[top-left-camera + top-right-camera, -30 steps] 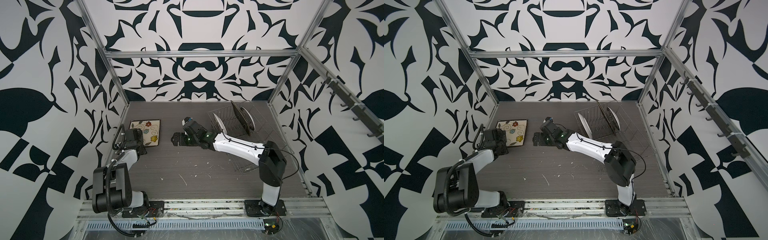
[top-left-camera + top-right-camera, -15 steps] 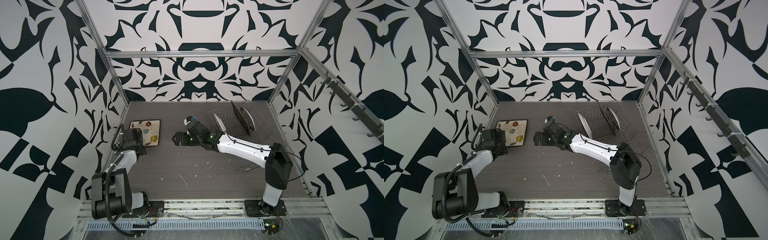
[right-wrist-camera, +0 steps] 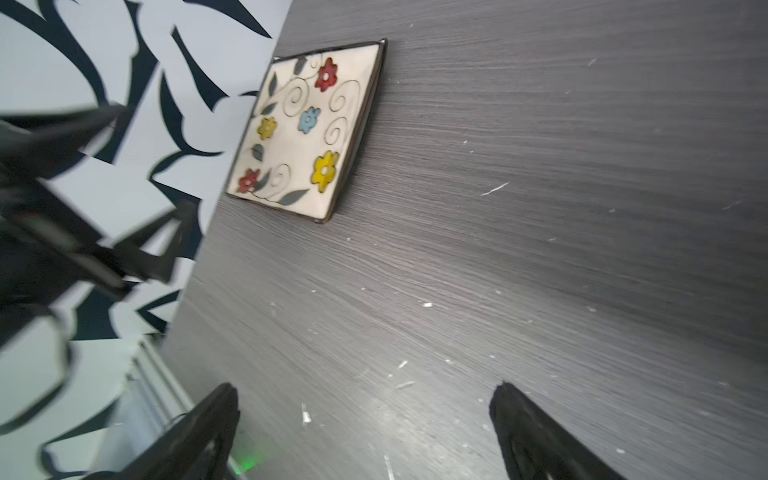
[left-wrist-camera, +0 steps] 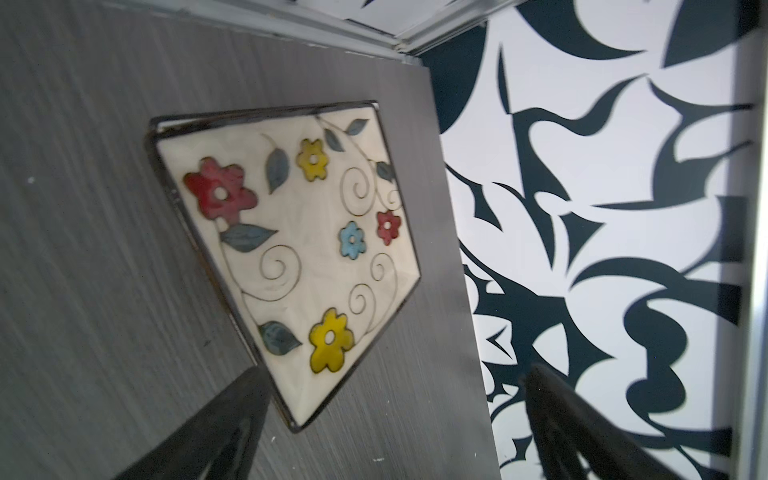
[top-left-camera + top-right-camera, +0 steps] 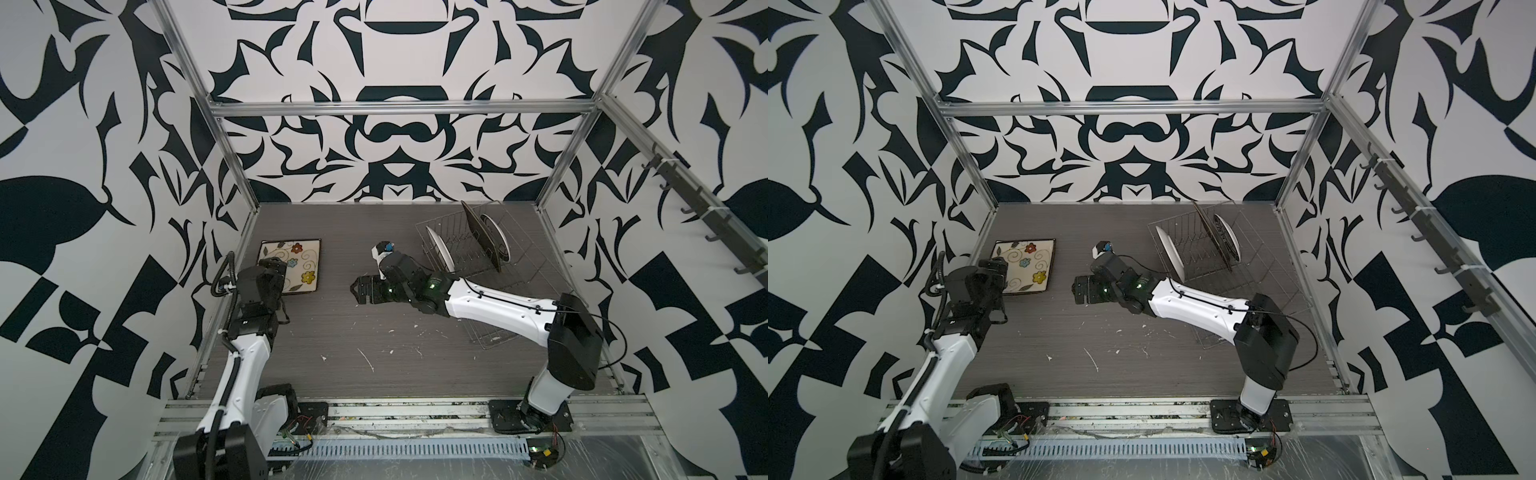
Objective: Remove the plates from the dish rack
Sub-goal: 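Raise the left gripper off the plate while the right gripper moves over the rack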
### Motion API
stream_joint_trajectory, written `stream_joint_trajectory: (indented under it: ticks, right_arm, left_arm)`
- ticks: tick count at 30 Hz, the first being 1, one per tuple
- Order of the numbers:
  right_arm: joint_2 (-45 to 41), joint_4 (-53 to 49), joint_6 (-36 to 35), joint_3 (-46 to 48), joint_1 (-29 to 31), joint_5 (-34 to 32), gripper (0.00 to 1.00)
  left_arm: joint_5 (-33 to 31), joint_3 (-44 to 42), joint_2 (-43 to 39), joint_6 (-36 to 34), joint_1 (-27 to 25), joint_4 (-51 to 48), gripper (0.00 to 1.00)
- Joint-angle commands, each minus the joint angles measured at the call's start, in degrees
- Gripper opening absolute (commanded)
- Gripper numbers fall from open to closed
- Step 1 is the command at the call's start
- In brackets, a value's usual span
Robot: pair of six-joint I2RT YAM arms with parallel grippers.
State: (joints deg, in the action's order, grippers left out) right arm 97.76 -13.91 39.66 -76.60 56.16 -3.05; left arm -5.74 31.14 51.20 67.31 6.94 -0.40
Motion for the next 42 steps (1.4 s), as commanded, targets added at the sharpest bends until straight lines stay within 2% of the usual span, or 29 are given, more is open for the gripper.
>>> stream_joint_trajectory:
  ticks: [1,5,8,11,15,20,24,27,32,35,42]
  right_arm:
    - [-0.6,-9.1,-8.3,-5.5,0.3,-10.1,0.99]
    - [-1.9,-13.0,-11.0,-6.3,0.3,-14.6,0.99]
    - [-4.9,-15.0,-13.2,-5.6,0.4,-17.8,0.93]
    - [-7.4,-19.4,-15.3,-6.8,0.4,-21.0,0.9]
    - [-8.9,-29.0,-19.2,-10.9,-0.1,-25.5,0.9]
    - [-11.5,-33.0,-21.1,-12.2,-3.7,-28.6,0.84]
    - [-14.4,-36.5,-22.3,-12.7,-7.4,-31.8,0.84]
    - [-16.4,-38.6,-23.7,-12.8,-11.7,-31.5,0.82]
    - [-16.8,-41.9,-27.7,-13.9,-19.0,-30.2,0.76]
    - [-16.1,-42.3,-30.9,-13.8,-23.3,-28.8,0.65]
    - [-13.3,-39.2,-36.2,-13.8,-29.5,-26.9,0.63]
  left_arm:
    - [2.8,0.9,-3.4,-9.5,-1.9,-3.5,0.99]
    - [1.0,-0.6,-6.8,-13.3,-7.0,-3.3,0.99]
    - [2.1,-0.7,-6.9,-14.9,-9.4,-4.0,0.99]
    - [3.6,-1.4,-7.5,-15.0,-11.1,-4.9,0.99]
    - [0.9,-3.1,-10.2,-14.7,-14.5,-4.9,0.99]
    - [3.1,-2.7,-11.4,-14.8,-16.0,-5.6,1.0]
    - [6.3,-2.4,-11.0,-15.1,-16.5,-5.9,0.99]
    - [7.6,-3.1,-11.4,-14.0,-18.1,-6.3,1.0]
    - [5.1,-4.9,-13.0,-13.1,-21.9,-6.1,1.0]
    - [4.4,-5.9,-12.7,-12.4,-23.5,-4.7,1.0]
    - [1.7,-5.5,-7.2,-13.1,-30.7,0.1,0.99]
